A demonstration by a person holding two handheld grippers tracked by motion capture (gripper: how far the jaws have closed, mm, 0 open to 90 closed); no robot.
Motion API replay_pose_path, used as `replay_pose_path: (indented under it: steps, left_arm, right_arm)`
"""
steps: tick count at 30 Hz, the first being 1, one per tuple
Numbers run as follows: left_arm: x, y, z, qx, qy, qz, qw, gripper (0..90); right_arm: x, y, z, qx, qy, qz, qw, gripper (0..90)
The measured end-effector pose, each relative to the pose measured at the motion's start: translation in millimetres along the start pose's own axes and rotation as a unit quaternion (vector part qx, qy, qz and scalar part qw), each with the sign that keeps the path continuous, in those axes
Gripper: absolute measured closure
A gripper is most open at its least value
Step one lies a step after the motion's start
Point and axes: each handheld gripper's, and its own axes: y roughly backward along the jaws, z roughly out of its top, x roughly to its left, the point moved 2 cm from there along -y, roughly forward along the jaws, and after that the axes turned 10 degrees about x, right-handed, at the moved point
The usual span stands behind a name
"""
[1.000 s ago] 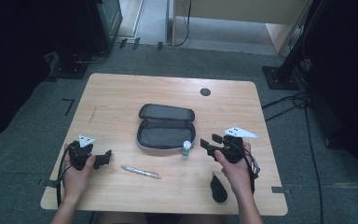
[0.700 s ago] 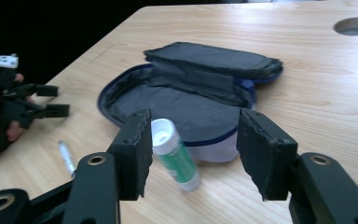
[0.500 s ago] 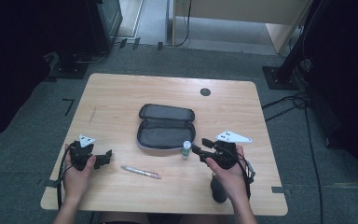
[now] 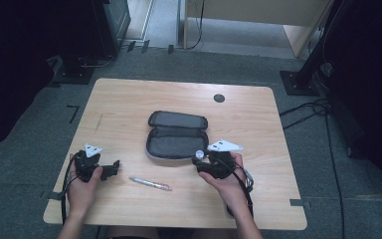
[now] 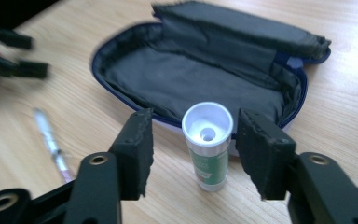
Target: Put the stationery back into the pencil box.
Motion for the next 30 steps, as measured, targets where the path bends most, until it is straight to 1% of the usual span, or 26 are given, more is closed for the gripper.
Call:
replay_pose_path:
  steps: [1,2,3,4,5,7,10,13,17,20,26,30]
  left_arm:
    - [0.0,0.0,0.0,0.0,0.0,0.0,1.0,0.0]
    - [0.0,0.0,0.0,0.0,0.0,0.0,1.0,0.0]
    - [0.0,0.0,0.0,0.0,0.0,0.0,1.0,0.0]
    - [0.1,0.0,0.0,0.0,0.0,0.0,1.0,0.0]
    - [0.1,0.0,0.0,0.0,0.0,0.0,1.0,0.0]
    - [0.1,0.0,0.0,0.0,0.0,0.0,1.0,0.0]
    - [0.1,0.0,0.0,0.0,0.0,0.0,1.0,0.0]
    - [0.1,-0.1,0.0,0.0,0.0,0.0,1.0,0.0]
    - [0.1,0.0,0.0,0.0,-0.001,0.0,1.0,0.0]
    - [0.0,0.0,0.0,0.0,0.0,0.0,1.0,0.0]
    - [0.1,0.1,0.0,0.001,-0.001,0.0,1.0,0.0]
    - [0.1,0.0,0.0,0.001,-0.001,0.0,1.0,0.0]
  right_arm:
    - [1.4,-3.9,-0.5,0.007,0.006,-0.013,0.9999,50.9]
    - [2.4,-6.8,-1.5,0.013,0.01,-0.028,0.9995,56.3]
    - [3.2,-8.9,-2.8,0.015,0.008,-0.035,0.9992,61.4]
    - [2.4,-10.3,-3.9,0.012,0.007,-0.039,0.9991,64.4]
    - [2.0,-10.6,-4.7,0.008,0.002,-0.036,0.9993,65.8]
    - [1.7,-10.0,-4.9,0.003,0.003,-0.028,0.9996,66.3]
    - [3.6,-7.8,-3.0,-0.003,0.012,-0.027,0.9996,66.3]
    - [5.5,-3.4,-0.9,-0.013,0.016,-0.026,0.9995,66.4]
    - [6.7,1.6,2.3,-0.023,0.012,-0.017,0.9995,66.4]
    - [6.0,7.6,7.3,-0.032,0.004,-0.002,0.9995,66.4]
    - [3.5,18.3,24.3,-0.053,0.002,-0.003,0.9986,66.4]
    - [-3.6,17.6,33.9,-0.069,-0.008,-0.011,0.9975,66.4]
